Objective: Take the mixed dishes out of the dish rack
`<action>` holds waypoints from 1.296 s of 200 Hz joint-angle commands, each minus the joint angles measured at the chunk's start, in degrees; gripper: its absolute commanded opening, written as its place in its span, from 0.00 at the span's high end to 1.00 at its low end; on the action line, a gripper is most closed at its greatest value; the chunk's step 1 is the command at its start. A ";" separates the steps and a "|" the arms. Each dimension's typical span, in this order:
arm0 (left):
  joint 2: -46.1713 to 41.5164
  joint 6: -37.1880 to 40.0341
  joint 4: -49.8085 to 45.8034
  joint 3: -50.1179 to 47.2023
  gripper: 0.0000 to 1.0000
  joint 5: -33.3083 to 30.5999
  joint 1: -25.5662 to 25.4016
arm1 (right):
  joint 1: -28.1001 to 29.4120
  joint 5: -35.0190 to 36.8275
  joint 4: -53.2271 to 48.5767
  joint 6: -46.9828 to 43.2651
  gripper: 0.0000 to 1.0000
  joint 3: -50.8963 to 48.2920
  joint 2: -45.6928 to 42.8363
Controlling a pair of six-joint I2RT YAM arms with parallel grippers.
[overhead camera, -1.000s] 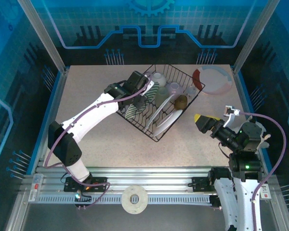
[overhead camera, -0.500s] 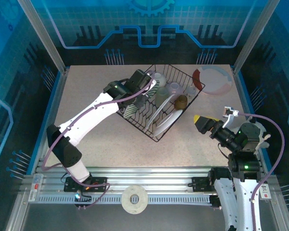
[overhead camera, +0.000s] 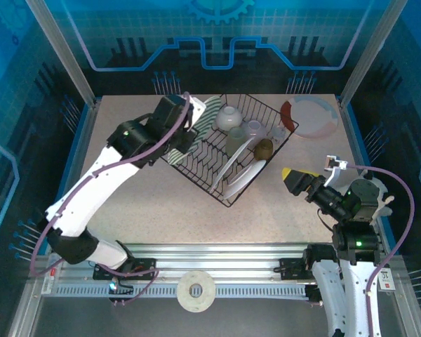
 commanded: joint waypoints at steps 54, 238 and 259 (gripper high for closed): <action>-10.34 -15.20 3.65 4.54 1.00 18.62 8.81 | 1.45 -3.09 5.38 1.73 0.00 0.87 2.14; -12.86 -66.06 58.90 -26.96 1.00 80.32 31.90 | 19.48 3.03 33.18 16.93 0.00 8.56 24.04; -13.48 -66.00 59.19 -28.81 1.00 80.42 31.90 | 22.14 5.17 34.92 17.76 0.01 11.03 26.90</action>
